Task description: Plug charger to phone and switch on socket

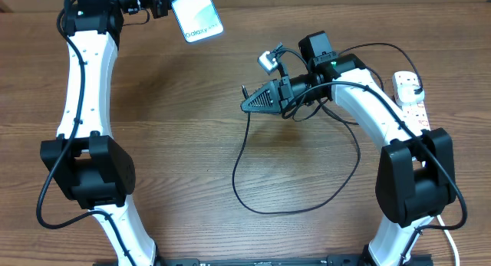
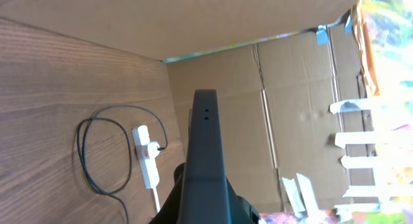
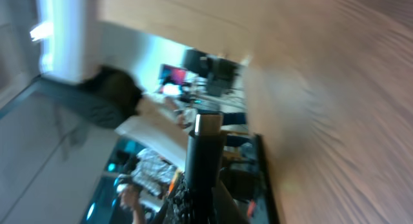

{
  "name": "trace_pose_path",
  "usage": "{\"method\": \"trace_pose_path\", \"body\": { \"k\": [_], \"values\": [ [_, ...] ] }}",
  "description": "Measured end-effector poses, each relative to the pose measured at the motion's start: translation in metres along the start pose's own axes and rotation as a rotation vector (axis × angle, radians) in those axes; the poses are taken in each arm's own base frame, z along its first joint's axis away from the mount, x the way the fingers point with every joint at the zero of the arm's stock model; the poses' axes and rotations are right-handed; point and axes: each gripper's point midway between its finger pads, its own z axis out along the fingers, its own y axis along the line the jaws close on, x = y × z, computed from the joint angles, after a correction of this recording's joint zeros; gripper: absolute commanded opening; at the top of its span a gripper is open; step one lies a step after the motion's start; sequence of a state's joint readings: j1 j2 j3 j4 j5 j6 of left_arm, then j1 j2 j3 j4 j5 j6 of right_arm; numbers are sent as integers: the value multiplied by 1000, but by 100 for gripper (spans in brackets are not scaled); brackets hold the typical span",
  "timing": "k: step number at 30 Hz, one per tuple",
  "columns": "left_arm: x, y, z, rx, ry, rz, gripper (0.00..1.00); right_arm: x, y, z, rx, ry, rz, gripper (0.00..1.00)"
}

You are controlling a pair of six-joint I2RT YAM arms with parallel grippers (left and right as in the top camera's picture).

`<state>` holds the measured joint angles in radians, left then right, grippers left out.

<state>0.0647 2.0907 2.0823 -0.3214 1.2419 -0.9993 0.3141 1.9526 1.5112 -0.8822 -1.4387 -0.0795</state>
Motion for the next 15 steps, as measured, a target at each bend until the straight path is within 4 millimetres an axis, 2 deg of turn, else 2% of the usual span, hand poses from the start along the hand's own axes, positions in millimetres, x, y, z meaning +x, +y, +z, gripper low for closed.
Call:
{"method": "trace_pose_path", "body": {
  "k": [2, 6, 11, 15],
  "values": [
    [0, 1, 0, -3, 1, -25, 4, 3, -18, -1, 108, 4, 63, 7],
    [1, 2, 0, -5, 2, -41, 4, 16, -70, -15, 425, 8, 221, 6],
    [2, 2, 1, -6, 4, -47, 4, 30, -132, -64, 899, -35, 359, 10],
    [4, 2, 5, -6, 12, -47, 4, 39, -161, -103, 1170, -78, 400, 11]
  ]
}}
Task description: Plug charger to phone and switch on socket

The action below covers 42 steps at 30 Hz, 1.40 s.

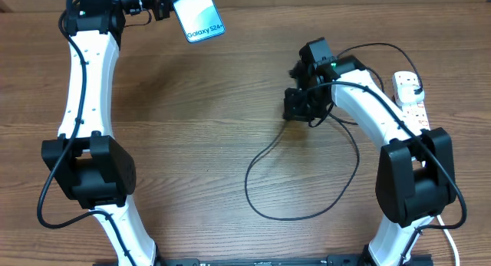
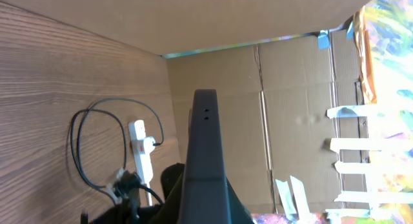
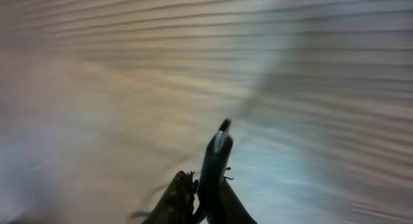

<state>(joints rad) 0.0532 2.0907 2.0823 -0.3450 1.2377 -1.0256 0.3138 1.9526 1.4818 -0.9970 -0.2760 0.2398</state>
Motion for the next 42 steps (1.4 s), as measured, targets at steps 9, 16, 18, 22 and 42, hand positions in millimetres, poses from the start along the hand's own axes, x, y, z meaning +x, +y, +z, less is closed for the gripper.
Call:
{"method": "trace_pose_path", "body": {
  "k": [9, 16, 18, 22, 42],
  "values": [
    [3, 0, 4, 0, 8, 3, 4, 21, -46, 25, 185, 16, 83, 11],
    [3, 2, 4, -7, 8, -13, 4, 32, -56, 34, 216, 33, 134, 31],
    [4, 3, 3, -9, 10, -20, 4, 32, -56, 34, 217, 31, 139, 38],
    [4, 3, 3, -8, 10, -20, 4, 31, -57, 34, 222, 26, 142, 43],
    [5, 4, 3, -11, 11, -29, 4, 22, -60, 46, 223, -1, 190, 33]
  ]
}}
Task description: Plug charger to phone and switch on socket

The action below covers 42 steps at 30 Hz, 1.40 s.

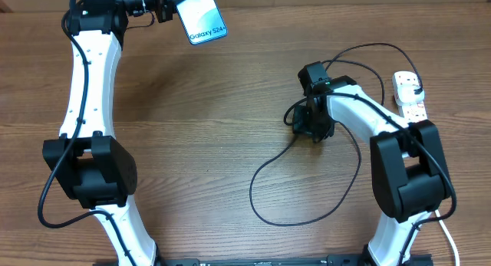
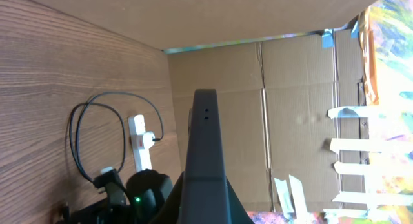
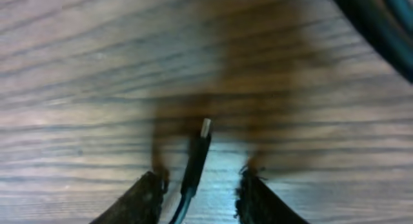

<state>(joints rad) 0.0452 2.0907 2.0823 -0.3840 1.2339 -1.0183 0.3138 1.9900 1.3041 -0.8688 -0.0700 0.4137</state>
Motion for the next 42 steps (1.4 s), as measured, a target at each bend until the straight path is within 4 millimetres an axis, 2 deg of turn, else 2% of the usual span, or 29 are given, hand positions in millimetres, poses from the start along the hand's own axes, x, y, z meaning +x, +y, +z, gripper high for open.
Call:
{"method": "trace_pose_path", "body": {
  "k": [5, 8, 21, 24, 27, 31, 37, 42],
  "values": [
    [1, 1, 0, -2, 2, -6, 4, 0, -2, 2, 9, 2, 3, 15],
    [1, 1, 0, -2, 2, -8, 4, 0, -3, 2, 11, 6, 9, 8],
    [1, 1, 0, -2, 2, -5, 4, -4, 0, 3, -7, -3, 12, 4],
    [1, 1, 0, -2, 2, -5, 4, -3, 6, 3, -40, 7, -11, 4],
    [1, 1, 0, -2, 2, -5, 4, -2, 25, 3, -138, 38, -68, 4],
    [1, 1, 0, -3, 2, -5, 4, 4, 65, -5, -367, 95, -202, 4],
    [0, 0, 0, 0, 0, 5, 4, 4, 134, -62, -810, 68, -430, 4],
    [-5, -10, 0, 24, -14, 83, 4, 5, 166, -107, -1103, 25, -552, 4]
  ]
}}
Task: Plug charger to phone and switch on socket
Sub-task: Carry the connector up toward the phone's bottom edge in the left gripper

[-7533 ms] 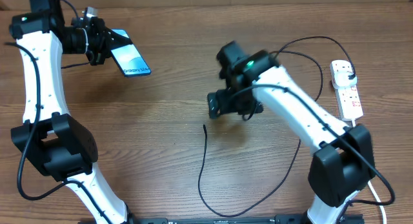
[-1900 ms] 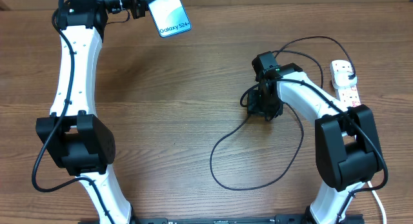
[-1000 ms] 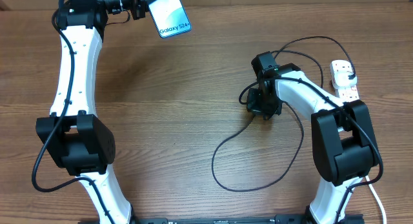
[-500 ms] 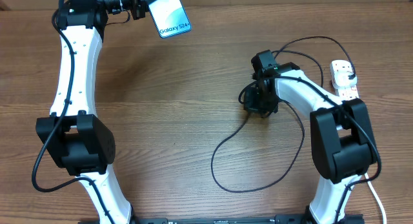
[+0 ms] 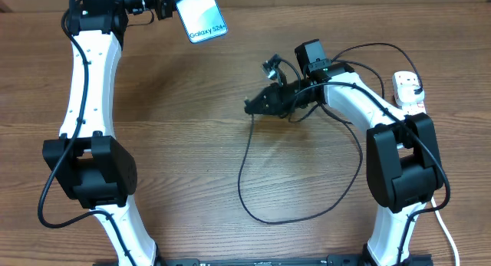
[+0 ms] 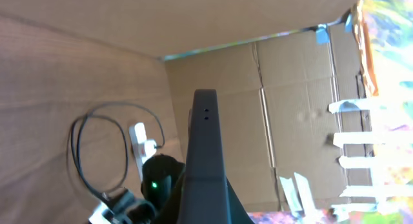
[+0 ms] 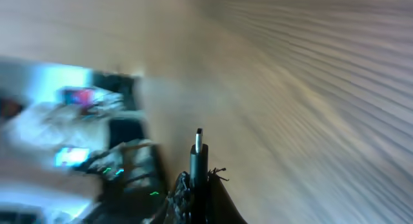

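Note:
At the top left, my left gripper is shut on the phone, held above the table with its lit screen facing up. In the left wrist view the phone is edge-on with two small holes at its end. My right gripper points left near the middle of the table, shut on the black charger plug, whose metal tip sticks out past the fingers. Its black cable hangs down, loops over the table and runs to the white socket strip at the right edge.
The wooden table carries the cable loop in front of the right arm. Cardboard walls stand behind the table. The right wrist view is motion-blurred.
My right gripper was open low at the table with the plug lying between its fingers. It is now shut on the plug, raised, and pointing left. The cable loop has shifted left.
My left gripper held the phone at the top left throughout. My right gripper first pointed left with the plug in it, then pointed down at the table with it, then stood open around the plug on the wood. Now it holds the plug again, pointing left.

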{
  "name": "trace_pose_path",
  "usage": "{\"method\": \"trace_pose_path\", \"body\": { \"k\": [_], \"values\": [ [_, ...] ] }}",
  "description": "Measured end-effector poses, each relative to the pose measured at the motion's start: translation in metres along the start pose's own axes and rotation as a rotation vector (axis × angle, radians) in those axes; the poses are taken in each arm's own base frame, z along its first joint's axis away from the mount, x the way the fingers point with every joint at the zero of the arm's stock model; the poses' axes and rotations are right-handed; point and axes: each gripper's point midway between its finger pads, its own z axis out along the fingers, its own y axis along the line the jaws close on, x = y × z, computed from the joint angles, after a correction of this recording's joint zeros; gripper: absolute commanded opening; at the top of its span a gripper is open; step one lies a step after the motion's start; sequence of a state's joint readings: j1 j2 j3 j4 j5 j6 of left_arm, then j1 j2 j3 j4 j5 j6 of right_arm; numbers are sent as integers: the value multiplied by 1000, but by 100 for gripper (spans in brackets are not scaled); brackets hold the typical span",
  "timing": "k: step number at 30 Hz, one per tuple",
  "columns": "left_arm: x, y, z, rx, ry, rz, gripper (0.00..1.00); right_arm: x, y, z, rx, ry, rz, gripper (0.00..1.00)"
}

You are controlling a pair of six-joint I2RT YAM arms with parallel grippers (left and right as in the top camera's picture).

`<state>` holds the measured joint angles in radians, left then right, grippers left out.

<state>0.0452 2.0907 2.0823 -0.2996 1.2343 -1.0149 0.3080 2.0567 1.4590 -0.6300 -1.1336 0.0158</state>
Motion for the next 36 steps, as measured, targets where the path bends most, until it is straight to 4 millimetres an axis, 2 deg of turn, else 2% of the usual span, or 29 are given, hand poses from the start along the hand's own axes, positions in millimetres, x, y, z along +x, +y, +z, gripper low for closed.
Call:
{"method": "trace_pose_path", "body": {
  "k": [8, 13, 17, 21, 24, 30, 36],
  "values": [
    [-10, -19, -1, 47, -26, 98, 4, -31, 64, -12, -326, -44, -194, 4],
    [-10, -20, -1, 50, -28, 77, 4, -51, 92, -23, -391, -52, -298, 4],
    [-11, -20, -1, 48, -32, 68, 4, -66, 126, -37, -408, -80, -453, 4],
    [-13, -19, -1, 44, -41, 58, 4, -69, 159, -52, -414, -112, -515, 4],
    [-13, -19, 0, 42, -45, 51, 4, -68, 170, -57, -424, -110, -433, 4],
    [-9, -21, 8, 45, -32, 48, 4, -73, 173, -58, -441, -90, -200, 4],
    [-2, -24, 17, 52, -12, 51, 4, -78, 175, -60, -455, -106, -120, 4]
  ]
}}
